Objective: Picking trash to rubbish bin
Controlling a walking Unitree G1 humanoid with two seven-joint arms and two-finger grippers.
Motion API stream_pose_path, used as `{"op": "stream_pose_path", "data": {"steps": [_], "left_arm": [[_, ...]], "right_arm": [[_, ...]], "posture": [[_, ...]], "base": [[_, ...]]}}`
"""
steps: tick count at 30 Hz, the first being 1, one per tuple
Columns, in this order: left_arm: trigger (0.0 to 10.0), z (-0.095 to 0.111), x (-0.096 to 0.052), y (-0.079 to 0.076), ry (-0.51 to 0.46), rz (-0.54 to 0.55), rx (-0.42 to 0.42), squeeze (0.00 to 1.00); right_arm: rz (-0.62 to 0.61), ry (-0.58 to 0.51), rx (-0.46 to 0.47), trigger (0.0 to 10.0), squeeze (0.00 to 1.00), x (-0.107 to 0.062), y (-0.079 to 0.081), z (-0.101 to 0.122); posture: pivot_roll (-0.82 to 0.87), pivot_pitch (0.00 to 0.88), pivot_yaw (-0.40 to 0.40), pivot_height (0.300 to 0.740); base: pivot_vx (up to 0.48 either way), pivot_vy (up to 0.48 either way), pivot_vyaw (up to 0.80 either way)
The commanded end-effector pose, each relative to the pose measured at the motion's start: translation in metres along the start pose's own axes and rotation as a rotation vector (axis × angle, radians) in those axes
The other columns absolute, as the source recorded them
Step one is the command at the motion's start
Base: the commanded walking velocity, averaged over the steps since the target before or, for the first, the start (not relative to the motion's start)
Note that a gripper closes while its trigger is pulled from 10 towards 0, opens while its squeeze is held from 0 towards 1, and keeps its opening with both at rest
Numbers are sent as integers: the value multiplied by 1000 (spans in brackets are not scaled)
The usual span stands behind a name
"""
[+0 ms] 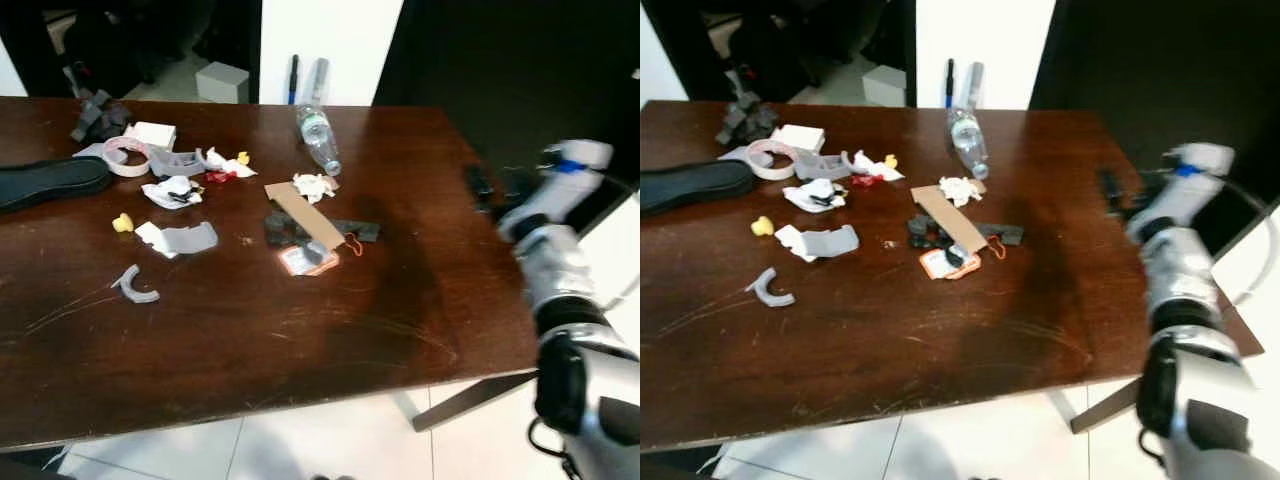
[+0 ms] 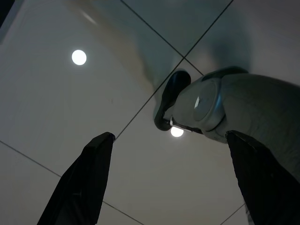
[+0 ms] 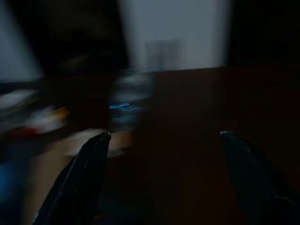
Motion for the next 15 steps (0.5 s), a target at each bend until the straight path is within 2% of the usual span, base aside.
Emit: {"op": "stream_pose_path", "data": {"steps": [1, 2, 3, 4, 6, 7, 8, 9, 10, 12, 13, 14, 15], "left_arm": [[10000, -11, -2, 1, 25, 7, -19, 0], [10000, -12, -2, 0, 23, 6, -24, 0], [10000, -12, -2, 0, 23, 6, -24, 0], [10000, -13, -3, 0, 23, 5, -28, 0], [10000, -16, -4, -1, 25, 5, -33, 0], [10000, -16, -4, -1, 25, 5, -33, 0], [10000, -18, -4, -1, 27, 4, -34, 0], [10000, -18, -4, -1, 27, 4, -34, 0], [10000, -21, -5, -1, 27, 2, -36, 0], [10000, -23, -6, -1, 26, -1, -37, 0], [10000, -21, -6, -3, 14, -7, -41, 0], [10000, -18, -5, -5, -2, -14, -45, 0], [10000, -18, -5, -5, -2, -14, -45, 0]], "right_arm": [[81, 2, 7, 10000, 686, 1, 12, -1], [180, 5, 37, 10000, 812, 6, 32, -5], [180, 5, 37, 10000, 812, 6, 32, -5], [255, 17, 46, 10000, 1000, 10, 51, -11], [351, 43, 56, 10000, 1000, 19, 85, -22], [351, 43, 56, 10000, 1000, 19, 85, -22], [383, 53, 56, 10000, 1000, 22, 98, -26], [383, 53, 56, 10000, 1000, 22, 98, -26], [374, 88, 36, 10000, 1000, 31, 118, -37], [354, 113, 10, 10000, 1000, 34, 126, -44], [348, 132, -2, 10000, 161, 35, 129, -48], [344, 146, -7, 10000, 0, 35, 132, -53], [344, 146, -7, 10000, 0, 35, 132, -53]], "posture": [[233, 149, -105, 740], [238, 152, -111, 740], [238, 152, -111, 740], [239, 156, -113, 740], [237, 161, -115, 740], [237, 161, -115, 740], [239, 172, -118, 740], [239, 172, -118, 740], [236, 193, -122, 740], [237, 198, -122, 740], [245, 218, -131, 740], [247, 224, -134, 740], [247, 224, -134, 740]], "base": [[0, 0, 0], [0, 0, 0], [0, 0, 0], [0, 0, 0], [0, 0, 0], [0, 0, 0], [0, 0, 0], [0, 0, 0], [0, 0, 0], [0, 0, 0], [0, 0, 0], [0, 0, 0], [0, 0, 0]]}}
Point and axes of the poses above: a point about 5 cm out from each wrist's last joint towards the gripper, its own x axis pointing out of the wrist towards the gripper, its own z axis along the axis of the wrist's last joint, y = z × x, the point moved 6 cm from there along x, pointing out of the wrist towards the gripper, and after that the axes turned 2 degrees about -x, right-handed, at the moved point
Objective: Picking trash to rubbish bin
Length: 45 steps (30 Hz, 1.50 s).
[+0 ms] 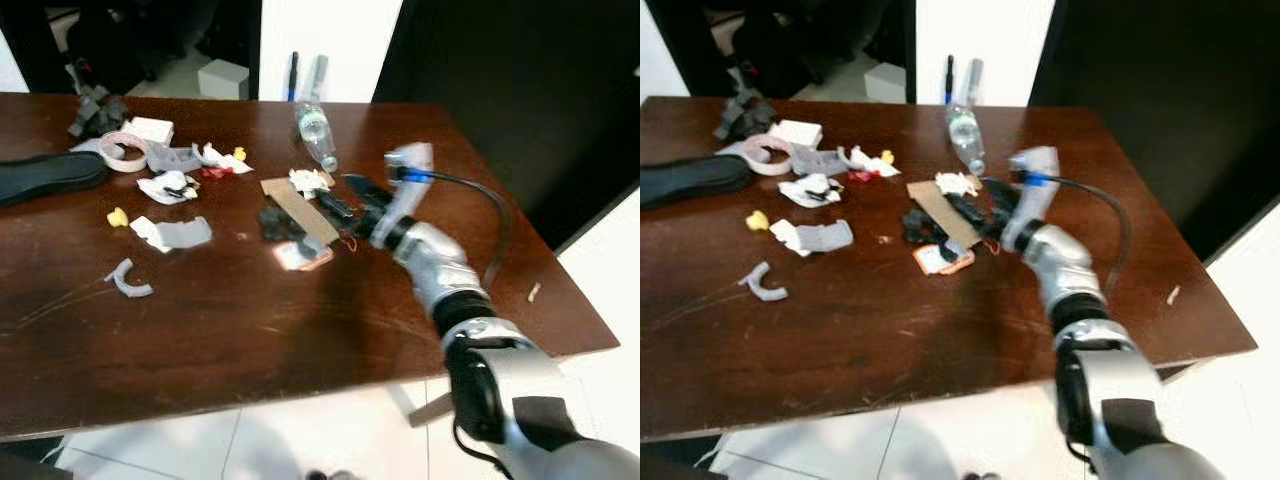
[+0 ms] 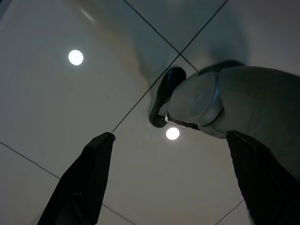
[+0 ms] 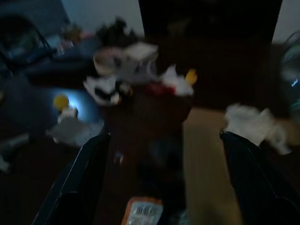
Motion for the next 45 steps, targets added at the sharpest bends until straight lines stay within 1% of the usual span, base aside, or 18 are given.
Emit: {"op": "stream_pose_path", "data": {"steps": [1, 4, 11, 13, 16, 18, 19, 21, 23, 26, 33, 36, 37, 38, 41, 42, 44, 45], "left_arm": [[10000, -9, -2, -4, 4, -11, -31, 0], [10000, 3, -2, -4, -65, -21, -34, 0], [10000, 18, -9, 14, -156, 18, -42, 0], [10000, 26, -19, 39, -220, 84, -61, 0], [10000, 30, -25, 52, -254, 123, -72, 0], [10000, 43, -47, 94, -357, 251, -114, 0], [10000, 43, -47, 94, -357, 251, -114, 0], [10000, 47, -70, 129, -413, 372, -129, 0], [10000, 42, -87, 151, -423, 454, -135, 0], [10000, 36, -93, 157, -417, 483, -141, 0], [10000, 5, -124, 185, -387, 628, -196, 0], [10000, 0, -148, 207, -407, 730, -226, 0], [10000, 0, -156, 215, -421, 766, -239, 0], [10000, 0, -166, 222, -443, 807, -251, 0], [10000, 2, -178, 231, -474, 853, -264, 0], [10000, 5, -195, 242, -511, 908, -271, 0], [10000, 5, -195, 242, -511, 908, -271, 0], [10000, 10, -213, 255, -551, 965, -275, 0]], "right_arm": [[-14, 48, -9, 10000, 0, -2, 0, -13], [8, 92, -42, 10000, 0, 1, 10, -24], [-40, 89, -46, 10000, 0, 3, 7, -24], [-77, 39, 19, 10000, 0, 5, 2, -14], [-97, 13, 60, 10000, 0, 5, -2, -9], [-155, 0, 84, 10000, 0, 3, -12, -6], [-155, 0, 84, 10000, 0, 3, -12, -6], [-176, 8, 61, 10000, 0, 3, -14, -6], [-175, 6, 59, 10000, 0, 4, -12, -6], [-173, 9, 49, 10000, 0, 6, -10, -7], [-102, 46, -80, 10000, 0, 15, 11, -13], [-108, 74, -130, 10000, 0, 17, 14, -16], [-121, 80, -144, 5804, 0, 18, 13, -17], [-131, 82, -149, 0, 0, 17, 12, -16], [-136, 81, -151, 0, 0, 17, 11, -16], [-142, 80, -156, 0, 0, 17, 9, -15], [-142, 80, -156, 0, 0, 17, 9, -15], [-145, 78, -163, 0, 0, 16, 8, -14]], "posture": [[253, 237, -139, 740], [274, 286, -159, 740], [306, 330, -168, 740], [332, 352, -177, 740], [332, 352, -177, 740], [354, 369, -185, 740], [354, 369, -185, 740], [368, 380, -189, 740], [380, 384, -191, 740], [389, 388, -194, 740], [419, 393, -199, 740], [429, 388, -202, 740], [436, 384, -202, 740], [436, 384, -202, 740], [436, 384, -202, 740], [441, 377, -203, 740], [441, 377, -203, 740], [446, 372, -204, 740]], "base": [[0, 0, 0], [0, 0, 0], [0, 0, 0], [0, 0, 0], [0, 0, 0], [0, 0, 0], [0, 0, 0], [0, 0, 0], [0, 0, 0], [0, 0, 0], [0, 0, 0], [0, 0, 0], [0, 0, 0], [0, 0, 0], [0, 0, 0], [0, 0, 0], [0, 0, 0], [0, 0, 0]]}}
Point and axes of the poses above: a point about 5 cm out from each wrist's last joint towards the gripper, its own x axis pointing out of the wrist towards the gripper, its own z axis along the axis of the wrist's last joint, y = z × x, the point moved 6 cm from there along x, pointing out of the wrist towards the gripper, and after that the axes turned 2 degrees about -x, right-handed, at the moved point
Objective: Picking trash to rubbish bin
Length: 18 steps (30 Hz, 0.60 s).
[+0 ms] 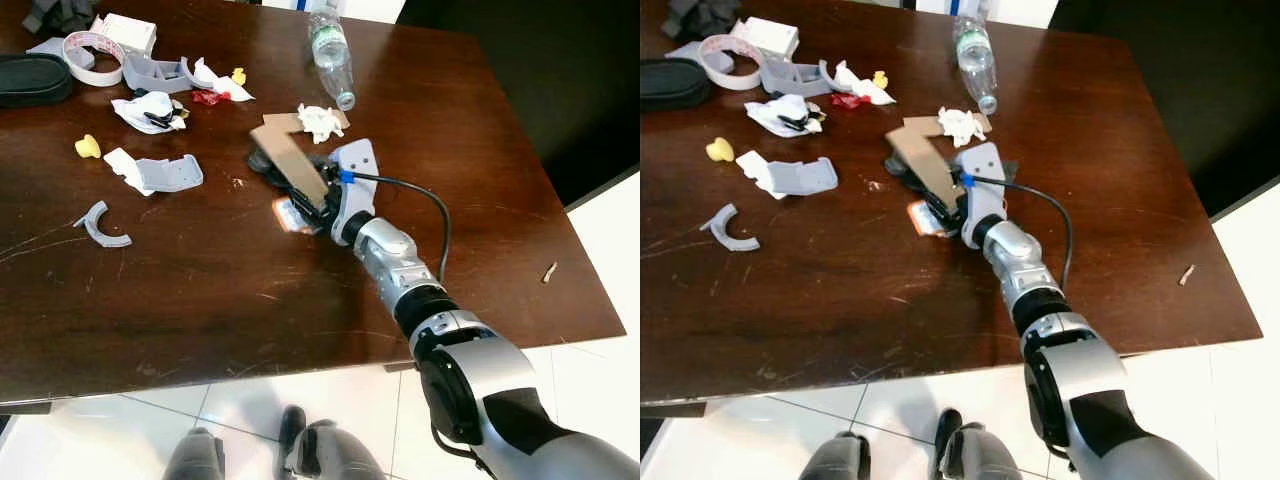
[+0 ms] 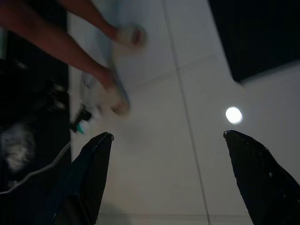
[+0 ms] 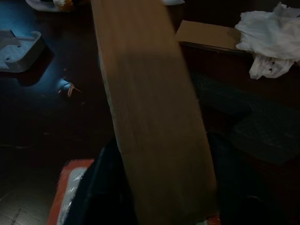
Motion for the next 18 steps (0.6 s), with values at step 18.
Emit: {"op": "stream_pose_path", "data": {"steps": [18], "left_arm": [[10000, 285, -25, 75, -867, 163, -151, 0]], "right_arm": [[-71, -31, 162, 0, 0, -10, -29, 1]], "posture": [[445, 326, -220, 740]], "base": [[0, 0, 0]]}}
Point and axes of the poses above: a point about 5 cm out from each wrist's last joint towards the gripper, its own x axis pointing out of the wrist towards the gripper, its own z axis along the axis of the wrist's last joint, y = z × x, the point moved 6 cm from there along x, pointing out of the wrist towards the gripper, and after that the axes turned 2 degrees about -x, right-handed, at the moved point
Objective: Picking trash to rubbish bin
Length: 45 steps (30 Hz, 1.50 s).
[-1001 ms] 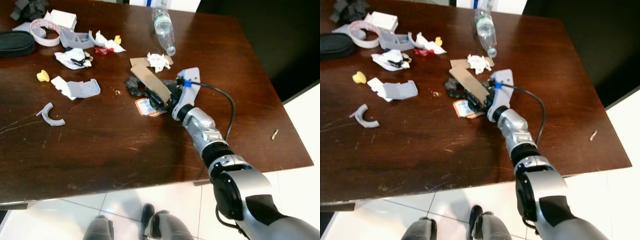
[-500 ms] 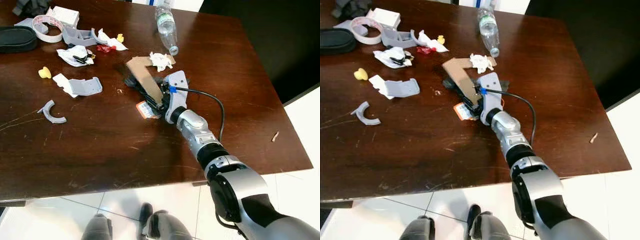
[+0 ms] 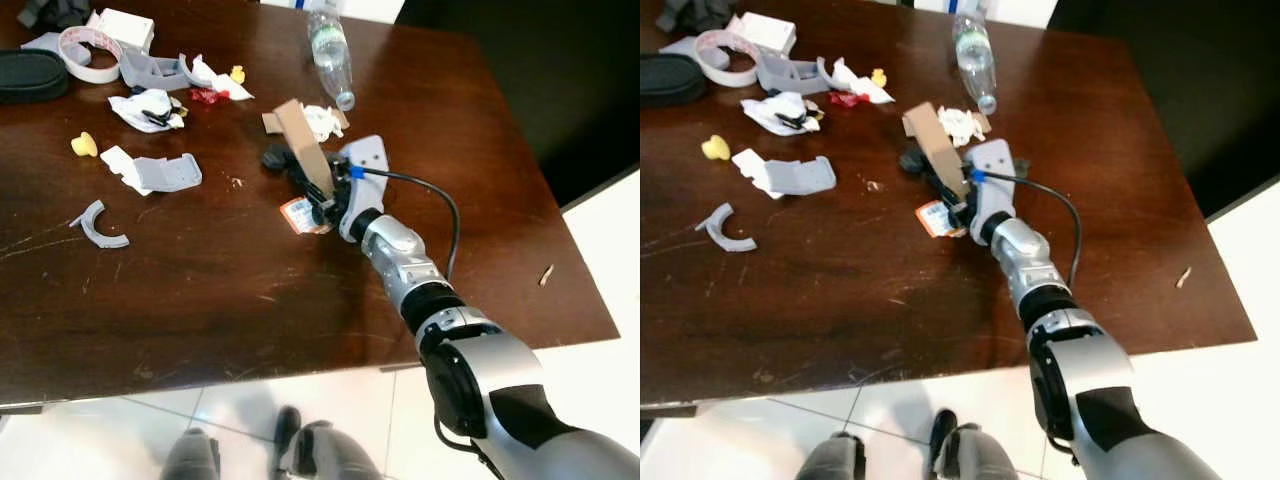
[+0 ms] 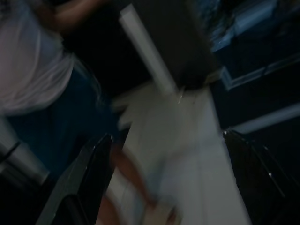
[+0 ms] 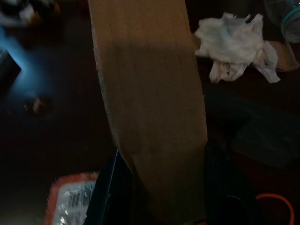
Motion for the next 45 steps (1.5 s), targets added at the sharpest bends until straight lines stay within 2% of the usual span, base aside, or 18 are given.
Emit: {"op": "stream_pose_path", "data": {"steps": [1, 3, 4, 6, 7, 9, 14, 16, 18, 19, 20, 21, 26, 31, 32, 33, 38, 45], "left_arm": [[10000, 33, 13, -2, -76, -10, -48, 0], [10000, 76, 24, -37, -193, -124, -163, 0], [10000, 76, 24, -37, -193, -124, -163, 0], [10000, 121, 26, -87, -301, -323, -287, 0], [10000, 121, 26, -87, -301, -323, -287, 0], [10000, 155, 18, -126, -358, -509, -384, 0], [10000, 169, 9, -147, -377, -597, -427, 0], [10000, 177, 1, -161, -379, -658, -449, 0], [10000, 190, -19, -194, -371, -812, -503, 0], [10000, 190, -33, -216, -342, -910, -532, 0], [10000, 187, -42, -231, -313, -972, -555, 0], [10000, 177, -55, -255, -242, -1054, -569, 0], [10000, 127, -66, -311, -25, -1051, -556, 0], [10000, 103, -78, -350, 111, -1057, -559, 0], [10000, 103, -78, -350, 111, -1057, -559, 0], [10000, 103, -88, -370, 163, -1076, -581, 0], [10000, 118, -105, -405, 192, -1157, -577, 0], [10000, 147, -115, -429, 147, -1258, -585, 0]], "right_arm": [[-23, 5, 87, 0, 0, -6, -11, -6], [-19, -45, 171, 0, 0, -6, -15, 4], [-19, -45, 171, 0, 0, -6, -15, 4], [21, -124, 298, 706, 0, -6, -17, 19], [21, -124, 298, 706, 0, -6, -17, 19], [69, -181, 392, 1255, 0, -8, -18, 28], [92, -204, 415, 863, 0, -9, -18, 32], [105, -217, 424, 1373, 0, -10, -18, 35], [126, -240, 430, 2039, 0, -12, -20, 39], [137, -252, 425, 4510, 0, -13, -21, 42], [144, -258, 420, 5098, 0, -14, -22, 44], [175, -270, 412, 10000, 0, -16, -21, 48], [271, -281, 373, 10000, 0, -20, -13, 55], [294, -275, 344, 10000, 0, -20, -11, 58], [294, -275, 344, 10000, 0, -20, -11, 58], [294, -274, 333, 10000, 0, -20, -11, 59], [294, -263, 326, 10000, 0, -22, -12, 57], [299, -253, 325, 10000, 0, -24, -10, 53]], "posture": [[445, 326, -220, 740], [435, 315, -218, 740], [435, 315, -218, 740], [432, 314, -216, 740], [432, 314, -216, 740], [422, 304, -213, 740], [414, 296, -208, 740], [402, 285, -204, 740], [397, 280, -200, 740], [387, 275, -195, 740], [385, 274, -194, 740], [378, 275, -193, 740], [364, 276, -200, 740], [349, 275, -206, 740], [349, 275, -206, 740], [321, 276, -203, 740], [308, 277, -206, 740], [298, 274, -199, 740]], "base": [[0, 0, 0], [0, 0, 0], [0, 0, 0], [0, 0, 0], [0, 0, 0], [0, 0, 0], [0, 0, 0], [0, 0, 0], [0, 0, 0], [0, 0, 0], [0, 0, 0], [0, 0, 0], [0, 0, 0], [0, 0, 0], [0, 0, 0], [0, 0, 0], [0, 0, 0], [0, 0, 0]]}}
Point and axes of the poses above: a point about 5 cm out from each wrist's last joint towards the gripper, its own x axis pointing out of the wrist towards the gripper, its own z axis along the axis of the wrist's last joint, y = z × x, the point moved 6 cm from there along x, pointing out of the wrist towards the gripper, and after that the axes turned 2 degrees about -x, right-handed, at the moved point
